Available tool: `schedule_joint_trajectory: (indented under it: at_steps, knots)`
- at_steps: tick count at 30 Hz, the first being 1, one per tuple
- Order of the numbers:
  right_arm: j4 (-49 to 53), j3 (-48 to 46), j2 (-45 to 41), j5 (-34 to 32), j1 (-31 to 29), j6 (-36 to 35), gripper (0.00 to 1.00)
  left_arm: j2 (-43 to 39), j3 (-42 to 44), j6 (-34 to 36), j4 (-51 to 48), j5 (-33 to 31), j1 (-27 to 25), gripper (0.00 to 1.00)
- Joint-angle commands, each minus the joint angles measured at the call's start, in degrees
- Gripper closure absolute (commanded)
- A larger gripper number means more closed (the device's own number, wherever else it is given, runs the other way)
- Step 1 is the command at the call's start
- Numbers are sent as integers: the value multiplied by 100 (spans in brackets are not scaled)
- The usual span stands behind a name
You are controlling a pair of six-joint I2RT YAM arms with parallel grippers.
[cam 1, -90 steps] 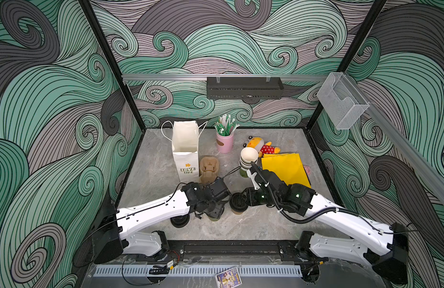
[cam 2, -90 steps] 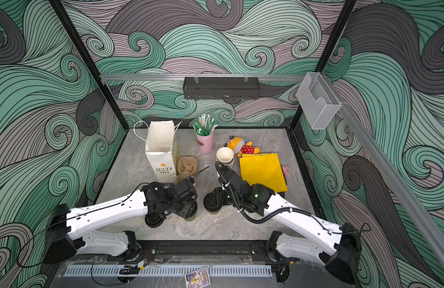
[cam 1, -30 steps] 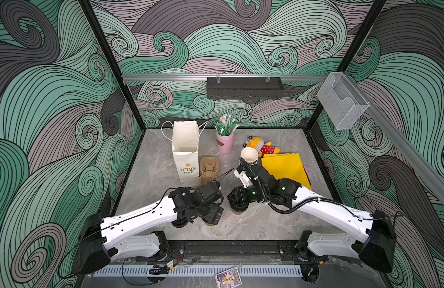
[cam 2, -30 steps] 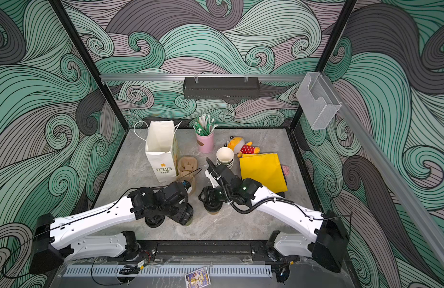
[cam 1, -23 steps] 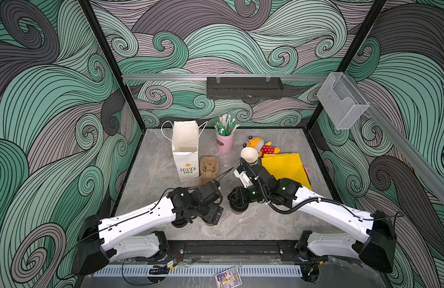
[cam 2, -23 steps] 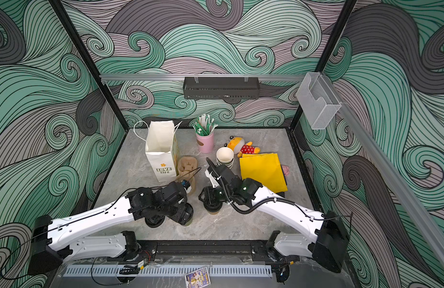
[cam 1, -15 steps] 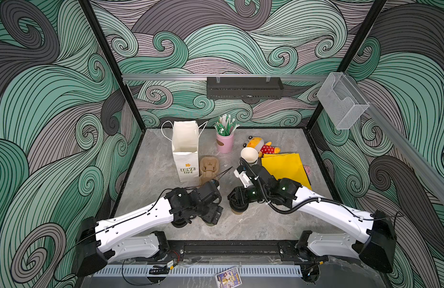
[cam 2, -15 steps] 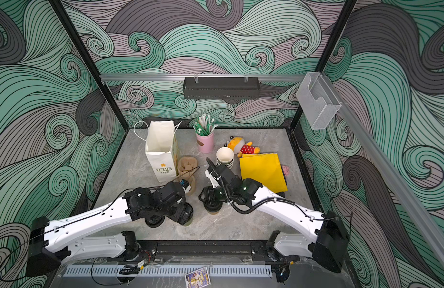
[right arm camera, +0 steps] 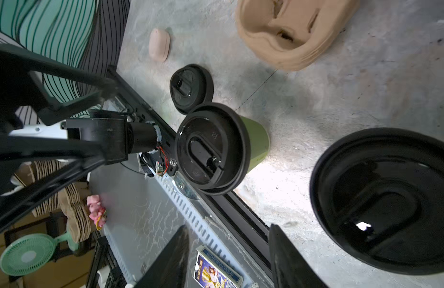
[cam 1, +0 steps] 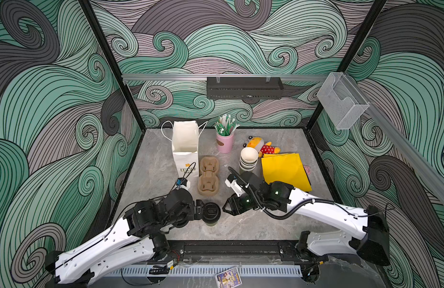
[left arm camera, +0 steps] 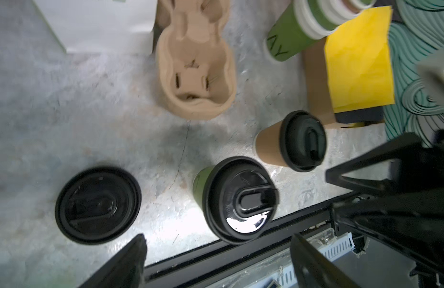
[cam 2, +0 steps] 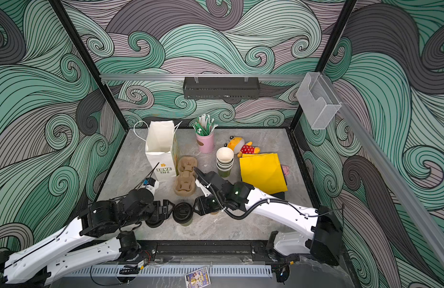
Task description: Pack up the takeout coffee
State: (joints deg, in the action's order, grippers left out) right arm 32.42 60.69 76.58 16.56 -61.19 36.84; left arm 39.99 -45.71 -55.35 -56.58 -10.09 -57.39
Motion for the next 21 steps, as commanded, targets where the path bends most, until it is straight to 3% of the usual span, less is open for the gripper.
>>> schedule_joint_trajectory:
  at_steps: [1, 9, 21]
  knots:
    - [172, 322, 384, -146, -151, -155, 46, -109, 243, -762, 20, 205, 42, 13]
    - [466, 926, 1129, -370, -421, -238, 46, 108, 485, -664, 566, 656, 308, 23]
    - [1027, 1294, 1595, -616, -607, -355, 45, 231, 936, -485, 1198, 1290, 763, 29]
